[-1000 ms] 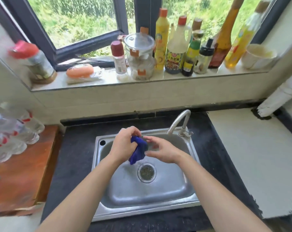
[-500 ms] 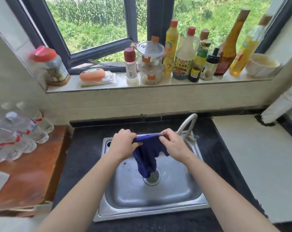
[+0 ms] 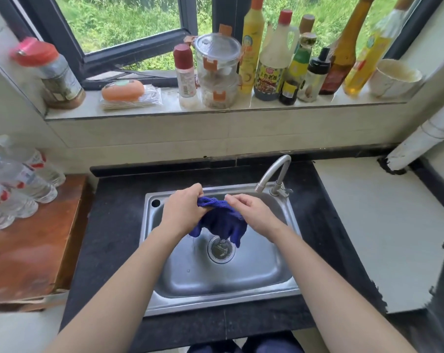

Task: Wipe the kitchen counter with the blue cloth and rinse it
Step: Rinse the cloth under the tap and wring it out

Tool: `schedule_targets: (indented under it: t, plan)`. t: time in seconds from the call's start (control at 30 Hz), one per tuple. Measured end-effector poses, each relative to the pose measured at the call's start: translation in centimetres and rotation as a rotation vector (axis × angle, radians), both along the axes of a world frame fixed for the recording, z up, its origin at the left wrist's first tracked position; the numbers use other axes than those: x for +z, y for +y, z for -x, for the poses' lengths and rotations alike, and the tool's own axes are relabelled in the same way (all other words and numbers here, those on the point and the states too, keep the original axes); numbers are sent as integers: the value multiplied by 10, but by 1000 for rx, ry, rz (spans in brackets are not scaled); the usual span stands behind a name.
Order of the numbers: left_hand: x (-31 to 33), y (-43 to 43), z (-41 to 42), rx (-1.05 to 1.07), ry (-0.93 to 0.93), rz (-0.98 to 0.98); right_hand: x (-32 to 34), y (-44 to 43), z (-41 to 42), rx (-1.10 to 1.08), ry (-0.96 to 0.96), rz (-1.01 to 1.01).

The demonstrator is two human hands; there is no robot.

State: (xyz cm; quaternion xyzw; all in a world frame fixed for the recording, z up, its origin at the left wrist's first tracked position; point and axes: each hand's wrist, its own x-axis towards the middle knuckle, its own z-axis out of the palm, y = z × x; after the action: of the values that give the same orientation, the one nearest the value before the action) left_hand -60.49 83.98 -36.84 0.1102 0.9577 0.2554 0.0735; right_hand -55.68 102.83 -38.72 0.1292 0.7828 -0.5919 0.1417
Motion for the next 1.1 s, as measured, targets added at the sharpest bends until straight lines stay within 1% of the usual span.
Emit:
schedule_targets:
  t: [0.1, 0.2, 0.27, 0.33, 0.4, 0.47, 0.53, 0.67, 0.73, 0.77, 0.8, 0.97, 1.03, 1.1]
  plan:
    - [-3, 2, -1, -13, 31, 12, -9, 1, -1, 47, 28, -17]
    - [-10, 0, 1, -53, 10, 17, -10, 4, -1, -5, 69, 11]
    - [-15, -2, 1, -62, -73, -7, -9, 6, 0, -61, 106, 46]
    - [-21, -3, -1, -62, -172, -35, -8, 10, 1, -92, 144, 33]
    - [-28, -4, -4, -79, -233, -75, -7, 14, 1, -86, 189, -29]
    - [-36, -5, -6, -93, -265, -84, -4, 16, -1, -69, 202, 18]
    - [-42, -9, -8, -104, -267, -50, -4, 18, -4, -58, 205, 92]
    - [-53, -13, -11, -66, -196, -18, -16, 24, -8, -76, 182, 135]
    - [-58, -12, -12, -67, -156, -79, -20, 27, -9, -97, 147, 169]
    - [-59, -11, -13, -61, -169, -147, -22, 29, -10, -104, 133, 173]
    - [-59, -11, -14, -42, -214, -233, -23, 31, -11, -105, 124, 167]
    - [-52, -7, -21, 42, -568, -633, -24, 38, -17, -82, 90, 69]
    - [-47, -5, -22, 39, -683, -684, -22, 36, -16, -59, 96, 73]
    - [-43, -1, -24, 55, -725, -652, -22, 31, -14, -16, 99, 94]
